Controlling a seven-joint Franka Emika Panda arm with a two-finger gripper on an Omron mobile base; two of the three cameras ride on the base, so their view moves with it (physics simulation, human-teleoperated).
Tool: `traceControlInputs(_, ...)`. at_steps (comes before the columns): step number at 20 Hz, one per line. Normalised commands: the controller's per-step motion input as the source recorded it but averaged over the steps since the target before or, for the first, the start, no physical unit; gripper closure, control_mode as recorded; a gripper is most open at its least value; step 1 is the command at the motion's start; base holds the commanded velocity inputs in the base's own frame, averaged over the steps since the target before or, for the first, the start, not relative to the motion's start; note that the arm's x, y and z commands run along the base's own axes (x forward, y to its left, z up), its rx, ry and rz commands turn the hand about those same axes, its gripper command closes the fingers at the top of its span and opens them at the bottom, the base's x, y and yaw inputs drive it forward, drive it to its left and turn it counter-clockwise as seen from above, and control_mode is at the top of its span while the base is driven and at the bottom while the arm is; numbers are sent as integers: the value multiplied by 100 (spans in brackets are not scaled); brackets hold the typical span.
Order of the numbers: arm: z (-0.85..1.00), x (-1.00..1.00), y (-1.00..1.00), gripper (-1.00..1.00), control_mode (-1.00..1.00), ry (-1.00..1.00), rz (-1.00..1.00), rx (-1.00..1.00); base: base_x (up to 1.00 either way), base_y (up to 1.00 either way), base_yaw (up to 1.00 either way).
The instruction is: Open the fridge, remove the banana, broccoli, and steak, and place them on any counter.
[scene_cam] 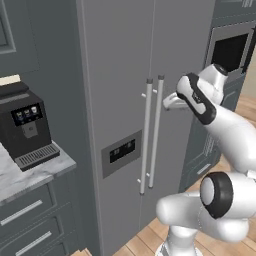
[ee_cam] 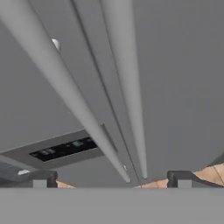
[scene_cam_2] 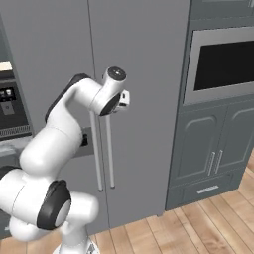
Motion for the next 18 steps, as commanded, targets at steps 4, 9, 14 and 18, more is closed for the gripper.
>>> traceControlInputs(4, -26, 47, 0, -100, -100, -14, 20, 16, 0, 0, 0)
traceControlInputs(9, -21, 31, 0, -100, -100, -15, 16, 13, 0, 0, 0)
traceControlInputs(14, -13, 27, 0, -100, -100, -10, 5, 11, 0, 0, 0)
traceControlInputs(18, -8, 33, 6, -100, -100, -10, 3, 8, 0, 0, 0)
